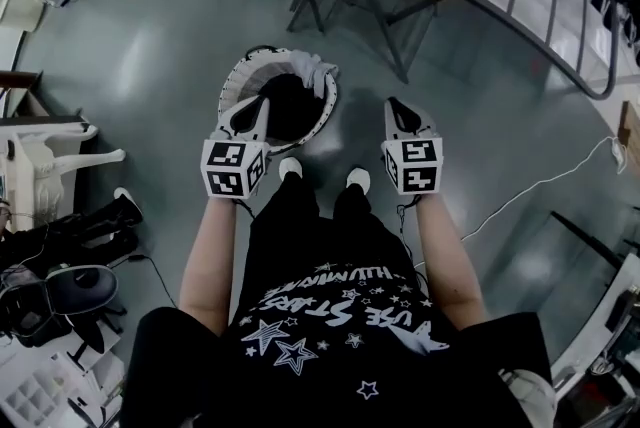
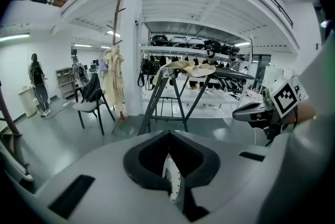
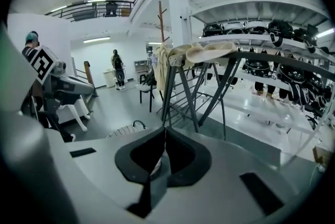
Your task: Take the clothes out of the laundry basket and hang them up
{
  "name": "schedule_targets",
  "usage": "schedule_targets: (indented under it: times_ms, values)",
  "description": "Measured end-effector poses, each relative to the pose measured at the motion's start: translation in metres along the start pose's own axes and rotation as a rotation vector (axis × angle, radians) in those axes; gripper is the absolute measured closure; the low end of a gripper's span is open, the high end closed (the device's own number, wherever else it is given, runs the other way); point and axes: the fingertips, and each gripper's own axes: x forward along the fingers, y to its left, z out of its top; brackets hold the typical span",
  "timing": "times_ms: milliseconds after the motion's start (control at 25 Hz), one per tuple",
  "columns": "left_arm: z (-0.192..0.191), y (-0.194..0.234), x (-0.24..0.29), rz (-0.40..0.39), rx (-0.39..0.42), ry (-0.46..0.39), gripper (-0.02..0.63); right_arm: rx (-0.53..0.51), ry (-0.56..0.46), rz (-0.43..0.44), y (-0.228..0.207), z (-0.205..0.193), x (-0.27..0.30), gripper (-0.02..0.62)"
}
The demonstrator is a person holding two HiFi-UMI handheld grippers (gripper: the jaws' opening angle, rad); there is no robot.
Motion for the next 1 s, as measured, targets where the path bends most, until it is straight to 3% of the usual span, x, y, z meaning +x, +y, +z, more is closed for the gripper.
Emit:
schedule_targets:
  times_ms: [200, 440, 640, 800, 1000]
  values:
    - [-0.04, 0.036, 0.016, -0.038, -0.017, 0.055, 0.588, 0.047, 0.105, -0.024, 0.042, -0.03, 0.043, 0.581]
    - [-0.079, 0.09, 0.043, -0.123, 0.006, 0.115, 0.586, 0.286, 0.178, -0.09, 0.078, -0.056, 0.104, 0.58]
    - [-0.107, 0.118, 0.071, -0.197, 0.07, 0.155, 0.586, 0.502, 0.207, -0.127, 0.083, -0.075, 0.151, 0.558]
    - [-0.132, 0.128, 0.102, -0.232, 0.113, 0.179, 0.586, 0.559, 0.234, -0.153, 0.08, -0.095, 0.191, 0.549]
    - [-0.162, 0.139, 0.144, -0.224, 0.067, 0.213, 0.586, 0.629, 0.257, -0.106, 0.077, -0.119, 0.259, 0.494]
